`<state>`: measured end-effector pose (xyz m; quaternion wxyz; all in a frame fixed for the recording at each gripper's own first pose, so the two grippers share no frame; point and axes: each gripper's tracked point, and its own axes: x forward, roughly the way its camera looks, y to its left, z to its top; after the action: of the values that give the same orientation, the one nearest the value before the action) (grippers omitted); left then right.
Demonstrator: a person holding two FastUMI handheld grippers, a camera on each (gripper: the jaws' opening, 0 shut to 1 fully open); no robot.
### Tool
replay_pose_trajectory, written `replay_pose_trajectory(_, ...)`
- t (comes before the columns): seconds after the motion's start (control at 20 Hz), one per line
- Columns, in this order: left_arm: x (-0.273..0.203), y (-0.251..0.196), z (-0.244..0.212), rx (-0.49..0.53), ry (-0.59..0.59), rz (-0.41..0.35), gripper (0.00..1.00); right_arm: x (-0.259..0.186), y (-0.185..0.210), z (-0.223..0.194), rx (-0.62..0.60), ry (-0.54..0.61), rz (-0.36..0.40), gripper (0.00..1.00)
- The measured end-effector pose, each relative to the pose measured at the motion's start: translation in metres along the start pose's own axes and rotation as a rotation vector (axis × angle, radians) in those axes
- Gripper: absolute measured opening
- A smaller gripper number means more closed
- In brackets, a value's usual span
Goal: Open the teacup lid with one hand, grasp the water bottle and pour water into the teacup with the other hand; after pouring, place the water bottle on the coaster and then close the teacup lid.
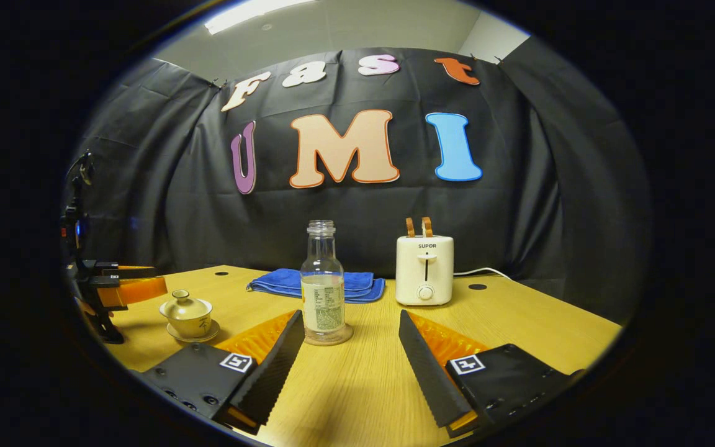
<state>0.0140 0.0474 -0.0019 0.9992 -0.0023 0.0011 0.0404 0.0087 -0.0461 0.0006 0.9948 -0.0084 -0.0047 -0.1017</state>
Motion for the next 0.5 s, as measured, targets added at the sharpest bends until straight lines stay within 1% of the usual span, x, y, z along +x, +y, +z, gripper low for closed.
replay_pose_trajectory(0.2, -0.012, 0.013, 0.0, 0.002, -0.002, 0.056, 0.89, -0.005, -0.003, 0.0, -0.001, -0.001, -0.019, 0.92)
replay_pose_trajectory(0.5, -0.017, 0.022, 0.0, 0.002, 0.003, 0.105, 0.92, -0.007, -0.007, 0.001, 0.0, -0.002, -0.041, 0.92)
